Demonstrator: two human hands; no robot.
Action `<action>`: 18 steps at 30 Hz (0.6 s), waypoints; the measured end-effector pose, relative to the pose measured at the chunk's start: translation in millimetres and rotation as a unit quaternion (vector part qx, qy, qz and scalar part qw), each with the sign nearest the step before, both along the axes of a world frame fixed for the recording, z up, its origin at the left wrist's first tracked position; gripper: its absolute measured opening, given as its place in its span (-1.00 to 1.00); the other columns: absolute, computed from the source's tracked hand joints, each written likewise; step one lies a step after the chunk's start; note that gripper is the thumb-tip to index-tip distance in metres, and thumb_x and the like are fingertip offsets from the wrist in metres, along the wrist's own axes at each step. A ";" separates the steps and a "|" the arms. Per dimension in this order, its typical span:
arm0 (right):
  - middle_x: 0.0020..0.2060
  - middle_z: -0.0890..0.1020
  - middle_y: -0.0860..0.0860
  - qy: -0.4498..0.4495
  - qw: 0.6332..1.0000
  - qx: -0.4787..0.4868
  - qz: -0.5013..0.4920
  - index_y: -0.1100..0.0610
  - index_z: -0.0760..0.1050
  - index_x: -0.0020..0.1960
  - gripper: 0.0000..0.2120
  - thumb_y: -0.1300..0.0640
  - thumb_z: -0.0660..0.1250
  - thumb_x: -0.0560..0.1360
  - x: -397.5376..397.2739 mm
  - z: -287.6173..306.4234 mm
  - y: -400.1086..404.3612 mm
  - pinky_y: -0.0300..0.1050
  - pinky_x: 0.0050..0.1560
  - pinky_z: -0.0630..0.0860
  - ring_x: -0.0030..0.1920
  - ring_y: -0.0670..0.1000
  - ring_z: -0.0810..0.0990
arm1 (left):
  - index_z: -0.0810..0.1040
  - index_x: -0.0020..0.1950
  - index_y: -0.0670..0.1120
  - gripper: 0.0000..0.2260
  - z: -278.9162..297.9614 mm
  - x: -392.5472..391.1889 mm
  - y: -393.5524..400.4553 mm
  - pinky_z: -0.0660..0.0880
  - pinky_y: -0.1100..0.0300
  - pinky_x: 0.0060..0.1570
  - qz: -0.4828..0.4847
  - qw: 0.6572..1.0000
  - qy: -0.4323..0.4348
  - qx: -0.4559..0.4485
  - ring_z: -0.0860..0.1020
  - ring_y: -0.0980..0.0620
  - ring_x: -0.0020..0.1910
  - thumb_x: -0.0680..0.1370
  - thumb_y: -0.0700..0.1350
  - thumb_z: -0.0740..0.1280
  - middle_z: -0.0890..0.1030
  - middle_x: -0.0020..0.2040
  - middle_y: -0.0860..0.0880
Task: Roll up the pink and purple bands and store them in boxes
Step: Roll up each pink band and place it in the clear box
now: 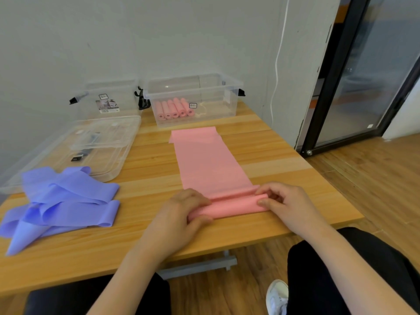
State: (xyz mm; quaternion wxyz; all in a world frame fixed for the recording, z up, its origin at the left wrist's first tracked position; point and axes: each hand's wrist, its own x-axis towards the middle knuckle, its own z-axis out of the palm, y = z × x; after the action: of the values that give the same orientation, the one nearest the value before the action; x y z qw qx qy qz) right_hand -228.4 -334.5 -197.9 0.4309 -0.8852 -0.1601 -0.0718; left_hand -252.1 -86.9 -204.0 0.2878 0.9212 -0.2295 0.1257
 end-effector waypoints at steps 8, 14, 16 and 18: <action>-0.12 0.55 -0.22 0.017 0.998 -0.023 0.050 -0.16 0.50 -0.11 -0.69 0.22 0.48 0.34 -1.5 4.6 0.1 -0.48 -0.09 0.33 -0.07 -0.33 0.46 | 0.58 0.08 -0.02 -0.69 0.6 -1.9 0.1 0.29 0.59 -0.10 0.024 0.999 -0.008 -0.026 0.51 0.18 -0.08 0.46 0.10 0.21 0.61 -0.10 0.10; -0.14 0.56 -0.25 0.006 0.999 -0.026 0.030 -0.15 0.51 -0.12 -0.79 0.19 0.35 0.46 -0.1 2.1 2.5 -0.49 -0.09 0.32 -0.05 -0.30 0.47 | 0.63 0.01 -0.05 -0.65 2.6 -1.0 -0.3 0.29 0.56 -0.04 -0.032 0.999 0.002 -0.009 0.47 0.25 -0.08 0.40 0.15 0.29 0.57 -0.10 0.10; -0.08 0.53 -0.25 0.021 0.998 -0.035 0.056 -0.14 0.52 -0.03 -0.79 0.16 0.37 0.45 0.3 2.4 1.9 -0.49 -0.05 0.31 -0.02 -0.27 0.47 | 0.60 0.03 -0.04 -0.67 1.5 -2.1 -0.5 0.30 0.57 -0.08 -0.012 1.000 -0.007 -0.025 0.50 0.23 -0.10 0.44 0.11 0.22 0.59 -0.14 0.12; -0.03 0.50 -0.24 0.028 0.996 -0.049 0.075 -0.14 0.51 0.00 -0.70 0.16 0.46 0.37 -0.4 3.0 1.8 -0.48 0.00 0.29 0.01 -0.28 0.45 | 0.57 0.04 -0.01 -0.69 1.6 -3.6 -0.6 0.31 0.57 -0.15 0.007 0.999 -0.008 -0.043 0.51 0.22 -0.15 0.46 0.10 0.18 0.56 -0.21 0.17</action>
State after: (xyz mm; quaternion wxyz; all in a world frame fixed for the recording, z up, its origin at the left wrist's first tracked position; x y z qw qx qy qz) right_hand -228.8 -332.8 -194.9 0.3956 -0.8923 -0.2172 -0.0068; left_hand -255.7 -87.5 -202.4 0.3246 0.9085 -0.2195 0.1450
